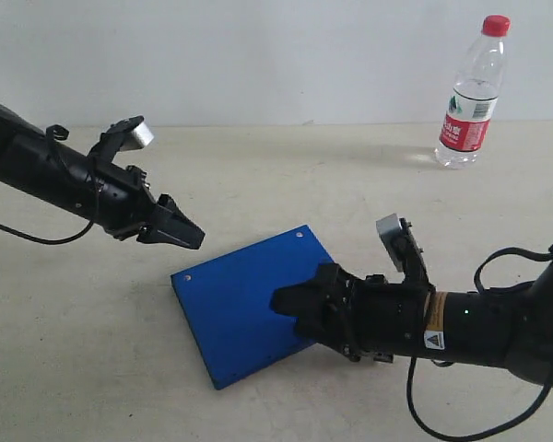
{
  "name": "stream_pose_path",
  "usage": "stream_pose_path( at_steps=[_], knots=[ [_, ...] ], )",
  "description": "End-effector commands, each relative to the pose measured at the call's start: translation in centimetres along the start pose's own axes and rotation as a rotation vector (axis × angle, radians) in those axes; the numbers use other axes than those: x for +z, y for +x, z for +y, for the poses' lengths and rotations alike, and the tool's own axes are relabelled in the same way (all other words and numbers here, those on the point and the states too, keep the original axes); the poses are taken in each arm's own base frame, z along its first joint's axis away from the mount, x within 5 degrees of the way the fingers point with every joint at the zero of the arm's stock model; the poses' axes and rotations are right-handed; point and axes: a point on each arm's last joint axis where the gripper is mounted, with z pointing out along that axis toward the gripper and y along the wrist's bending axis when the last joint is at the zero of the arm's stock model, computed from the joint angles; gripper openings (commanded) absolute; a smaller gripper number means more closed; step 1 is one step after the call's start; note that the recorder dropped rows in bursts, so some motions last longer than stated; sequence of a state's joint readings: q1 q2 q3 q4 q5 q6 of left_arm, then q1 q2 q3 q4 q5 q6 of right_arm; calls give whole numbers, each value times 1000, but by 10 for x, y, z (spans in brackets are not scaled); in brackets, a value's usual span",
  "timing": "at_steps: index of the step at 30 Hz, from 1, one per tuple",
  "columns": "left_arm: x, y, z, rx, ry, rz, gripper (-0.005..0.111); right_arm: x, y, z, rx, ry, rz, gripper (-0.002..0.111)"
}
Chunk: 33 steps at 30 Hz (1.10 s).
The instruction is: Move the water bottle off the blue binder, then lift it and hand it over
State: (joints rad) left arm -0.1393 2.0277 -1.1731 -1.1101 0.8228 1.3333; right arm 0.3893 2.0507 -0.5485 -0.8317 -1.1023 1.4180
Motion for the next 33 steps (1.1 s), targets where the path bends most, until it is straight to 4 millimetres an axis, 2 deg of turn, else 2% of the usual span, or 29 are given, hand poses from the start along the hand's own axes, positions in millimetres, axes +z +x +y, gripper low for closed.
stream_pose_path(
  at_steps=[1, 4, 6, 9, 11, 15, 19, 26, 33],
  knots=[
    [-7, -8, 0, 27, -57, -32, 53, -7, 0, 11, -395, 69, 74, 30],
    [-15, -14, 5, 48, -166, -69, 53, -17, 2, 15, -605, 273, 270, 34],
    [-15, -15, 7, 48, -188, -75, 53, -19, 5, 17, -599, 346, 308, 42],
    [-15, -15, 7, 55, -185, -75, 53, -14, 14, 22, -575, 347, 322, 61],
    [-15, -15, 6, 55, -183, -74, 53, -9, 20, 24, -567, 372, 325, 68],
    [-15, -14, 5, 55, -161, -69, 53, -2, 23, 25, -513, 459, 264, 69],
    [-14, -13, -1, 61, -101, -53, 53, 7, 8, 36, -465, 427, 157, 69],
    [-14, -13, -3, 59, -82, -52, 53, 23, -9, 70, -411, 185, 36, 69],
    [-14, -13, -1, 56, -99, -58, 53, 24, -16, 83, -395, 60, -68, 69]
  ],
)
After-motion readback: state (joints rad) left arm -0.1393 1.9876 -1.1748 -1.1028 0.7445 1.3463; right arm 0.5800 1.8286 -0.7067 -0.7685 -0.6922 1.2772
